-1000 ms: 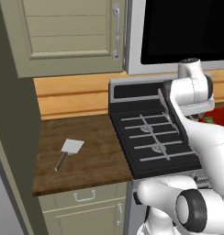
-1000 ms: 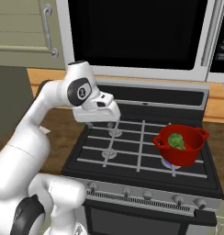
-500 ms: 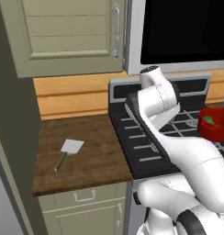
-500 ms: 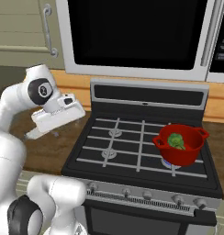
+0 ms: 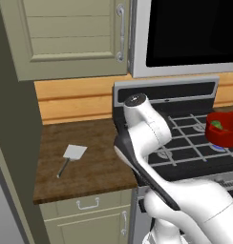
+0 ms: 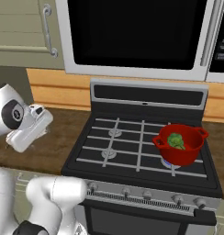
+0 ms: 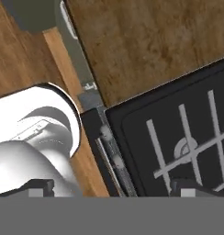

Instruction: Put the broccoli and lime in the pot. Retrieve the spatula and lightly stir the vegetables in the pot.

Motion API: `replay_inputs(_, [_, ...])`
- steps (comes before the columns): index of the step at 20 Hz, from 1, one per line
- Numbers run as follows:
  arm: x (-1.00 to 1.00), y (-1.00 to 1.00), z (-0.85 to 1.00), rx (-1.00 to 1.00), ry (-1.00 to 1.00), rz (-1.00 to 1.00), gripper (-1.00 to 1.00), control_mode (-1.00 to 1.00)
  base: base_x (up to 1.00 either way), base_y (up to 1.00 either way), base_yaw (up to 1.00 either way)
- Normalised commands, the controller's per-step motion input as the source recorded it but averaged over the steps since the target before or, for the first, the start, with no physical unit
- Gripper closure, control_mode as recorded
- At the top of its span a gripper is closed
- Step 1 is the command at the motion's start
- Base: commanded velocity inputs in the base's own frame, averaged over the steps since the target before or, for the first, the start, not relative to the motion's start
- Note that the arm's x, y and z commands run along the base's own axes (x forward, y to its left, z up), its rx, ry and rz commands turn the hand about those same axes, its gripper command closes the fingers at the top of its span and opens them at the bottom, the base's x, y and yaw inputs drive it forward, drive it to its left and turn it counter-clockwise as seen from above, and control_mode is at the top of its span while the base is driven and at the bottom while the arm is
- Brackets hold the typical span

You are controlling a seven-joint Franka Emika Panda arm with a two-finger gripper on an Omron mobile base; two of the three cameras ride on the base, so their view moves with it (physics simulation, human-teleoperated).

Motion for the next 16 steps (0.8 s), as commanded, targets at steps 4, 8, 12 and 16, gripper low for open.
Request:
replay_inputs(4, [0.16, 0.73, -0.03, 0.10, 0.29, 0.78, -1.00, -1.00, 0.00, 0.00, 0.00])
replay_inputs(8, [0.25, 0.70, 0.00, 0.15, 0.30, 0.76, -1.00, -1.00, 0.00, 0.00, 0.00])
replay_inputs(12, [0.12, 0.76, -0.07, 0.09, 0.21, 0.75, -1.00, -1.00, 0.00, 0.00, 0.00])
replay_inputs(16, [0.03, 0.73, -0.12, 0.00, 0.09, 0.60, -1.00, -1.00, 0.00, 0.00, 0.00])
